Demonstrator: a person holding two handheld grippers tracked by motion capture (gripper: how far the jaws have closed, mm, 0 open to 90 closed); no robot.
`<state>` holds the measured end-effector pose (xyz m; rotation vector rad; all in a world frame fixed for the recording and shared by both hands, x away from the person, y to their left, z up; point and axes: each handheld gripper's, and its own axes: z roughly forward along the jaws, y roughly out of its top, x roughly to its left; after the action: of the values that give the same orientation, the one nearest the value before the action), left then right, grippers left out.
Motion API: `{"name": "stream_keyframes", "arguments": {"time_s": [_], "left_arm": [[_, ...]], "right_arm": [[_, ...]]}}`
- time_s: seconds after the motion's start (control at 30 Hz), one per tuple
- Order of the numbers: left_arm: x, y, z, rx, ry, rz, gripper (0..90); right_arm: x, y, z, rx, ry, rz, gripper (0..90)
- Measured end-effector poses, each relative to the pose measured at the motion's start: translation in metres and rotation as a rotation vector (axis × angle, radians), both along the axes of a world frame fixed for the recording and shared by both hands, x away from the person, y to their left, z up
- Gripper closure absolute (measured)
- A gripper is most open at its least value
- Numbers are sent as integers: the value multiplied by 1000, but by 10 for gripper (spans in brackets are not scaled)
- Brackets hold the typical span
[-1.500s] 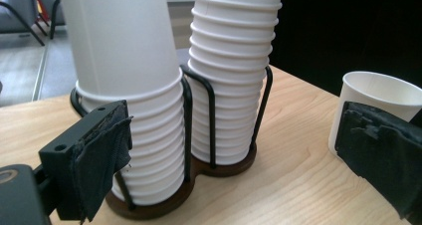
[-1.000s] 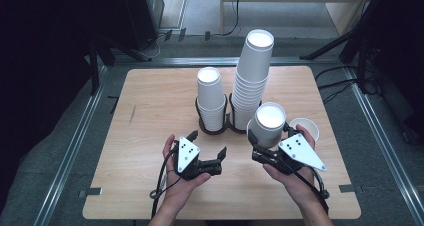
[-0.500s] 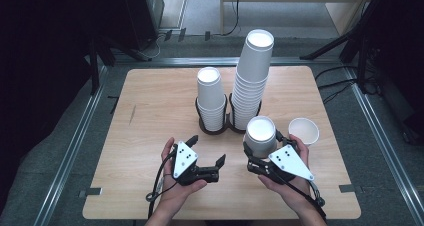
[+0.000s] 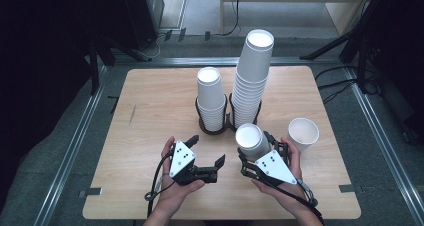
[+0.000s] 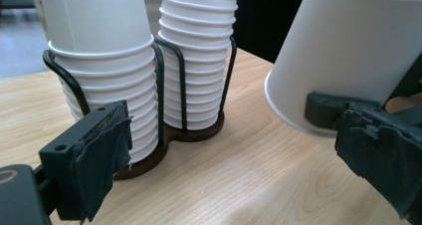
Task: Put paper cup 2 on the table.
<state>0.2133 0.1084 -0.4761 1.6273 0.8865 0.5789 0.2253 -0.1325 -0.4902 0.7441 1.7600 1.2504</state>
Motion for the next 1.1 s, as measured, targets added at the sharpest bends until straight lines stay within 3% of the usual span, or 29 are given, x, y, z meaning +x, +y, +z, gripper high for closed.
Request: {"name": "stream_keyframes", "arguments": {"time_s": [0.1, 0.6, 1.1], "left_arm": [[0, 0, 0, -20, 13, -21, 16], [-2, -6, 1, -24, 44, -129, 17], [-4, -14, -1, -24, 66, -206, 18]], "right_arm": [[0, 2, -4, -37, -17, -8, 139], [-4, 13, -20, -289, -156, -15, 139], [-9, 19, -29, -420, -239, 27, 139]]}}
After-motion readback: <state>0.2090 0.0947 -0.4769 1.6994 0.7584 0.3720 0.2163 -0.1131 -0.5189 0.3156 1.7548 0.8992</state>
